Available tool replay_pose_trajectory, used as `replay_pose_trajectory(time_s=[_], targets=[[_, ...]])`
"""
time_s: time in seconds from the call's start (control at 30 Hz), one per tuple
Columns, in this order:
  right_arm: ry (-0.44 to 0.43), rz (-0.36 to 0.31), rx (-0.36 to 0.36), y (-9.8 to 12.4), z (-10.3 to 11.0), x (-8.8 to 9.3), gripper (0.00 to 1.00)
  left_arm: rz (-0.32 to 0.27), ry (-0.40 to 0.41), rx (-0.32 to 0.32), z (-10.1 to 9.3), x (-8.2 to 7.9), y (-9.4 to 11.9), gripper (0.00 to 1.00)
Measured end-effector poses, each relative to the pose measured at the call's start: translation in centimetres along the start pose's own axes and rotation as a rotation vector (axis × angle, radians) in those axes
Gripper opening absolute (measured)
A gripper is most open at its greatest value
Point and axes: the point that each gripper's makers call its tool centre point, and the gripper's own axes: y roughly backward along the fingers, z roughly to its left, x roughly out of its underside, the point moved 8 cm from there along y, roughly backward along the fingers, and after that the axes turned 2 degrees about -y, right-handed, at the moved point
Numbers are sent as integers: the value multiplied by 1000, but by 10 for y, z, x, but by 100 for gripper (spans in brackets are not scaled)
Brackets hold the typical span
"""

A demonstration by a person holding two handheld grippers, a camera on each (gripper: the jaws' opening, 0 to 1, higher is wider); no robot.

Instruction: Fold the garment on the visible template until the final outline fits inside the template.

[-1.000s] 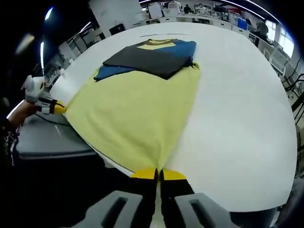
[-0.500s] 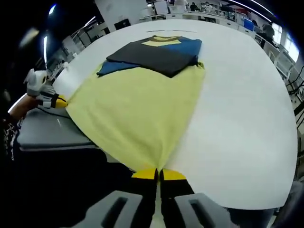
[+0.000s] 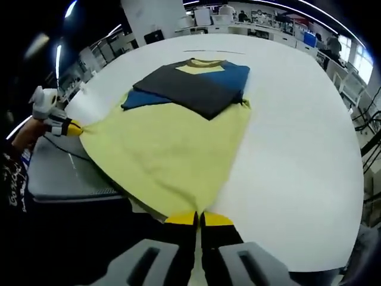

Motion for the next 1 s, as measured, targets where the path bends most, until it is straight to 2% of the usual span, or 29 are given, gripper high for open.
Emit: replay_pose_trajectory(time_s=[0.4, 1.0], targets=[[18, -81, 41, 10, -10, -34, 0, -86, -38, -18, 4, -36, 15, 0], [83, -160, 86, 17, -23, -80, 0, -181, -86, -45, 21, -91, 21, 0]])
